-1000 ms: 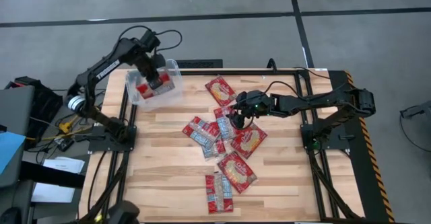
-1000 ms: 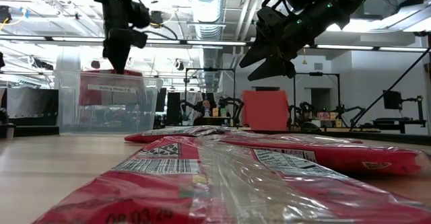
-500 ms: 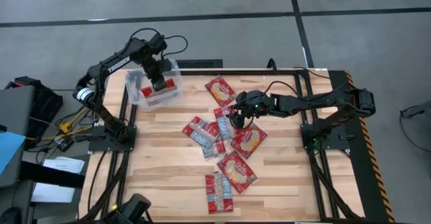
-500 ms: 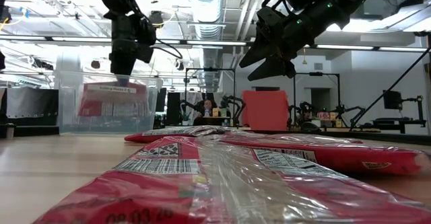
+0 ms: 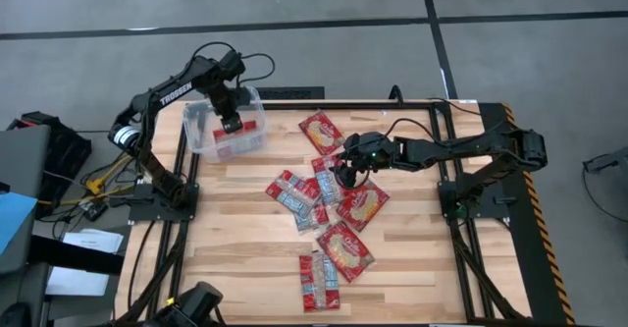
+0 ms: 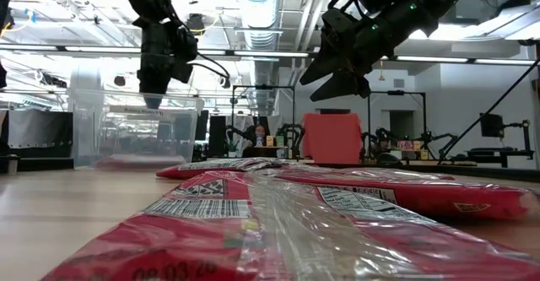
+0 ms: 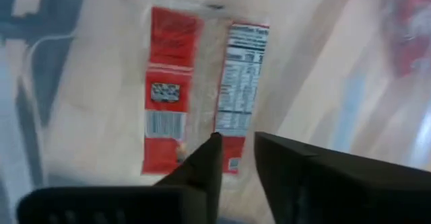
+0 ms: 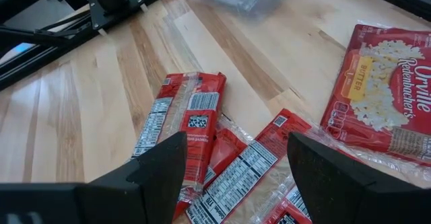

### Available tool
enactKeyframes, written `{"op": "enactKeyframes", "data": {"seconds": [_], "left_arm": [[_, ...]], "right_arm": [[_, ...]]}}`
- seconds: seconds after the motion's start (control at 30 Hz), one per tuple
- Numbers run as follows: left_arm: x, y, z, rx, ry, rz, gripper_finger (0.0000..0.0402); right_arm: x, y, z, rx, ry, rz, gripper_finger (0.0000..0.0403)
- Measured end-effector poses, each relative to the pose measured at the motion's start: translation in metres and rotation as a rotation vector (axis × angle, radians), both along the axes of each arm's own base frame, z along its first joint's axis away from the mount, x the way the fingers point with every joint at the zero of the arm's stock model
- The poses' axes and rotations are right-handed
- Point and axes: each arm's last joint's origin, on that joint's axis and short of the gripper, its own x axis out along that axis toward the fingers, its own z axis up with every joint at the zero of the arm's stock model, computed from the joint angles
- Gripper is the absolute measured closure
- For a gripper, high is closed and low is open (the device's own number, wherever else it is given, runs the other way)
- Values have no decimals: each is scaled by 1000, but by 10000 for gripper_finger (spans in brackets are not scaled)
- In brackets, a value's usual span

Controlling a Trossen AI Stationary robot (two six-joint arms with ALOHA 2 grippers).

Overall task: Sort popcorn bags into baskets
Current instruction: Put the red popcorn bag into the transparent bin

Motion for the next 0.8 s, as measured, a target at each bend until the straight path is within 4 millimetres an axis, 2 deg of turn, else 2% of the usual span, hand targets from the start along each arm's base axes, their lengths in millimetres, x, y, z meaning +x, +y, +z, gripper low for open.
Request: {"op": "enactKeyframes", "data": {"seconds": [0.17, 0.27, 0.4, 0.53, 0.6, 0.67, 0.8], "left_arm": [[-1, 2, 2, 39, 54, 57, 259], [1, 2, 15, 28, 8, 82, 237], [10, -2, 52, 23, -84, 101, 228], [25, -14, 100, -46, -346, 147, 228], [37, -30, 122, -122, -501, 107, 228], [51, -58, 136, -172, -565, 14, 228], [84, -128, 138, -197, -501, -151, 228]], "right_arm": [[0, 0, -1, 1, 7, 0, 121], [-2, -2, -3, 6, 32, -6, 121], [-8, -15, -5, 13, 71, -54, 121], [-15, -31, -8, 50, 115, -132, 121], [-19, -37, -10, 65, 135, -152, 121], [-21, -38, -12, 75, 157, -145, 121], [-20, -33, -13, 61, 177, -108, 121]]}}
